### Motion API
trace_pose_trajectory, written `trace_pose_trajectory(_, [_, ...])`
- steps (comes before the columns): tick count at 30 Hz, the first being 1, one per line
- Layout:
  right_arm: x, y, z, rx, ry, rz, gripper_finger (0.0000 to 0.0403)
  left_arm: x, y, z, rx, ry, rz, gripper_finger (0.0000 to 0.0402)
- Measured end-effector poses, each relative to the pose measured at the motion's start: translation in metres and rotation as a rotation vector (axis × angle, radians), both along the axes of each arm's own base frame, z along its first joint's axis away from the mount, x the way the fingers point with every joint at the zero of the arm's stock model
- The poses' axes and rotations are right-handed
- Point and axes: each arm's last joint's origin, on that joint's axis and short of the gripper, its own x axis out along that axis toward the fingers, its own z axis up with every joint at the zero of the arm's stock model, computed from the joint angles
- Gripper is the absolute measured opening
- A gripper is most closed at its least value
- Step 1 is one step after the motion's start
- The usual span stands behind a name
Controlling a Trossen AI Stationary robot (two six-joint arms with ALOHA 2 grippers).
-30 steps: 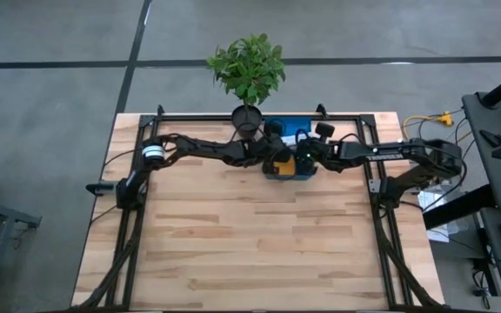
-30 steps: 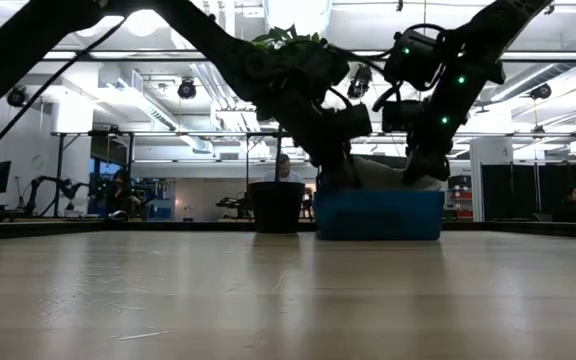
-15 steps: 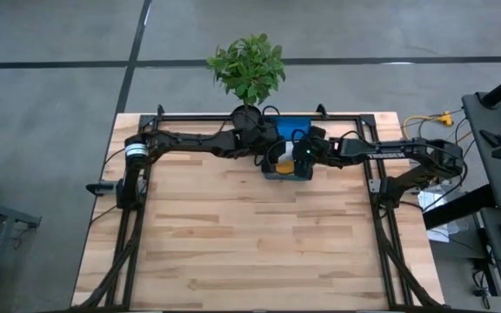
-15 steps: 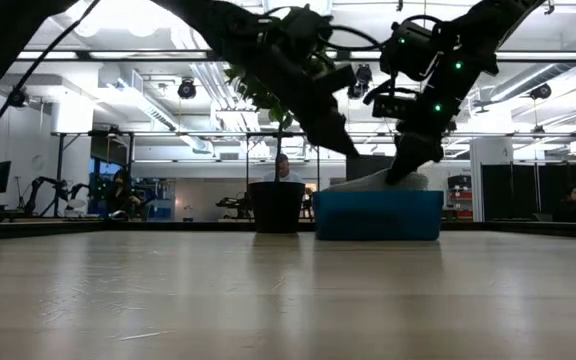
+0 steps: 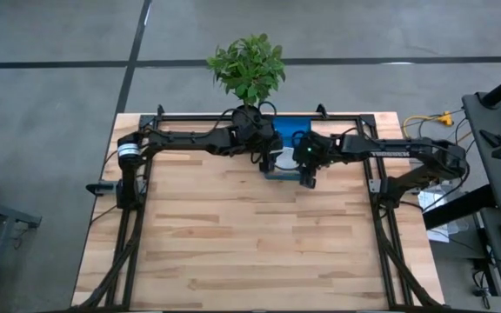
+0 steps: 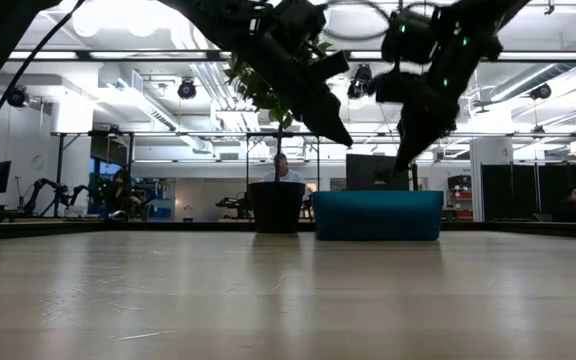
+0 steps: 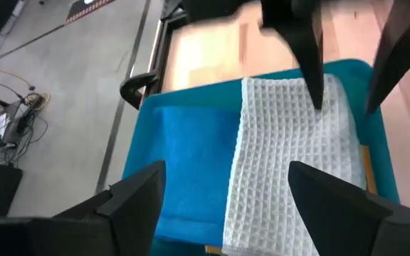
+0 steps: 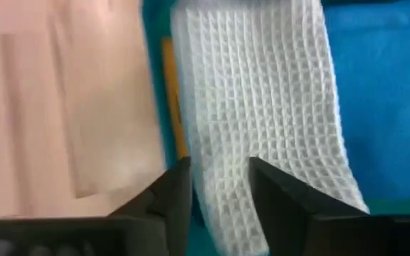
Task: Fold microfiber towels
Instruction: Put the gray microfiber towel in the blue bin
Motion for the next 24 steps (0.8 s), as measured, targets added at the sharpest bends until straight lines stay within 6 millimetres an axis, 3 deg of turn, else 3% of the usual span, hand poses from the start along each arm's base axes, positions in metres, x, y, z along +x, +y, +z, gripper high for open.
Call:
trace_pose_trajectory(5, [-0.005, -0.004, 0.029, 0.014, -0.088, -0.061, 0.0165, 0.001, -0.002, -0.019, -0.064, 0.043, -0.07, 0.0279])
trace_pose_trajectory(8, [-0.011, -0.016, 0.032, 0.051, -0.123, -0.11, 0.0163, 0.002, -0.003, -0.026, -0.087, 0.058, -0.095, 0.0262])
trace_pose_trajectory(14, [-0.022, -0.042, 0.006, 0.132, -0.031, -0.192, 0.012, 0.001, -0.001, -0.044, -0.116, 0.117, -0.102, 0.0179])
trace_pose_trajectory(21, [-0.013, -0.054, -0.029, 0.173, 0.113, -0.242, 0.0073, -0.001, -0.002, -0.059, -0.147, 0.202, -0.106, 0.008])
trace_pose_trajectory(24, [-0.008, -0.059, -0.032, 0.166, 0.135, -0.272, 0.0059, -0.002, -0.002, -0.061, -0.149, 0.21, -0.105, 0.0056])
